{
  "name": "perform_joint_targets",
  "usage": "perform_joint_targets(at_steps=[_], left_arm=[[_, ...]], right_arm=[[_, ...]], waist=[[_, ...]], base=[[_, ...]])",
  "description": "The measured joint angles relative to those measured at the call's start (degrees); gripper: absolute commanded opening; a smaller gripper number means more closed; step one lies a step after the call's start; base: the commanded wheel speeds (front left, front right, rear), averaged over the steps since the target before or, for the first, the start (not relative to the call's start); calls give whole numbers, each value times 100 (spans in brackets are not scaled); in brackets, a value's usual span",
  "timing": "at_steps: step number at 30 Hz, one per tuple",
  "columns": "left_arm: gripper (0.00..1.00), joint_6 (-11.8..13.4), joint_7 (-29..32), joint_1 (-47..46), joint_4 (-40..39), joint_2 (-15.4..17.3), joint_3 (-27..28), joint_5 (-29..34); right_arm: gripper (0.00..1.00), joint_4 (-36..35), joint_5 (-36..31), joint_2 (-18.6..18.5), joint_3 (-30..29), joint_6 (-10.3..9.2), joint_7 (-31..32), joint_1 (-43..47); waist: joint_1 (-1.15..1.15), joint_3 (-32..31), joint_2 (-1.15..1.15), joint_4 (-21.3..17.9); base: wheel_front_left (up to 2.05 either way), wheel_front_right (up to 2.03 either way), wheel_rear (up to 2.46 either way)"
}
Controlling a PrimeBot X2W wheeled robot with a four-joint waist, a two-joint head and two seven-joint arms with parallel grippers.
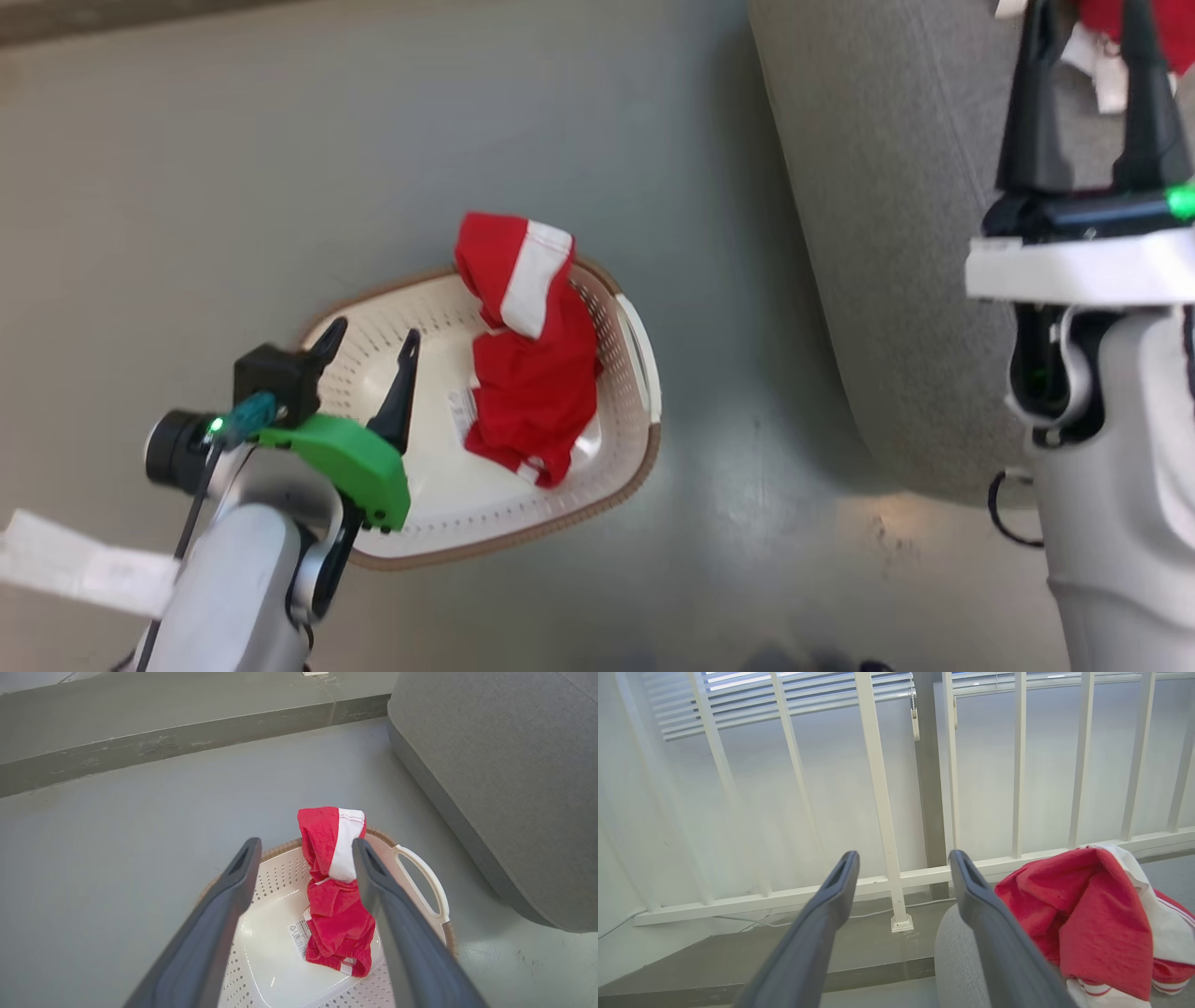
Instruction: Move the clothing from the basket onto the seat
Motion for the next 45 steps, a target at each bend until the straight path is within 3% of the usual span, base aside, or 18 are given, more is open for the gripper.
perform_joint_targets(at_steps=[29,45], left_arm=[[100,-349,291,-1998,1537,-357,-353,416],[100,-487,124,-2742,2184,-547,0,118]], right_arm=[[100,-653,7,10,-121,58,-3,-1807],[100,-668,-10,24,-190,58,-8,-2028]], waist=[[0,2276,0,-415],[0,2854,0,-668]], base=[[0,0,0],[0,0,0]])
